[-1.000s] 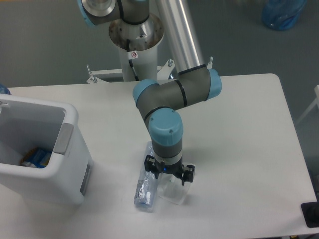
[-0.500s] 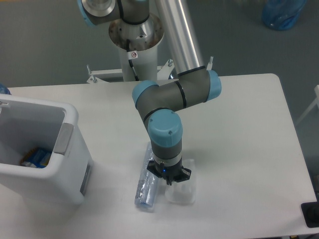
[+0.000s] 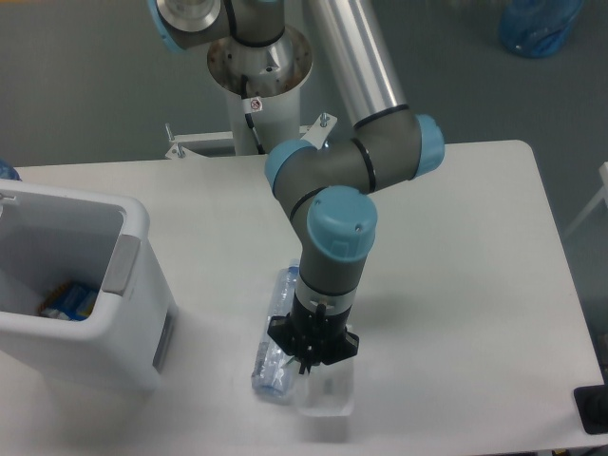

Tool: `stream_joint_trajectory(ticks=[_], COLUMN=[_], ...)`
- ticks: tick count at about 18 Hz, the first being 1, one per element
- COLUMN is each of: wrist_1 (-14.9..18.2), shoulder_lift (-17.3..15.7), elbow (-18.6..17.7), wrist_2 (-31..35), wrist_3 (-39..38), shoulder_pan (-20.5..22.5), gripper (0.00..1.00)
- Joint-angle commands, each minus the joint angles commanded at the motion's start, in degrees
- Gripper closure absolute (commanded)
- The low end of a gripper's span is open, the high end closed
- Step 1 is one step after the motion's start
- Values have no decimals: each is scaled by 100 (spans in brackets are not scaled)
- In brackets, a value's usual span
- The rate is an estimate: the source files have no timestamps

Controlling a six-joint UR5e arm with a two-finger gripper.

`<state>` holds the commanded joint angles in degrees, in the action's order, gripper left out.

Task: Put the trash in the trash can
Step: 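Lift the wrapper and carry it over the white bin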

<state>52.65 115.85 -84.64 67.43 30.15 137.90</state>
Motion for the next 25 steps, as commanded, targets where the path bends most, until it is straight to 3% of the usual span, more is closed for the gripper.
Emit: stream_joint_trajectory(ticks=[9, 13, 16, 21, 23, 24, 25], wrist_1=[-9, -44, -79, -88, -105, -123, -140], shoulder_lift=[-984, -1442, -1653, -1680, -1689, -1706, -1741], elbow=[9, 79, 44, -114, -202, -280, -342], wrist_2=[-1688, -1979, -2216, -2323, -2287, -2287, -2287], wrist_3=[-756, -1055, -1029, -1047, -1038, -994, -976], shoulder_pan=[-131, -447, -685, -1168, -1291, -1327, -1327], gripper=[100, 100, 100, 100, 91, 79, 44])
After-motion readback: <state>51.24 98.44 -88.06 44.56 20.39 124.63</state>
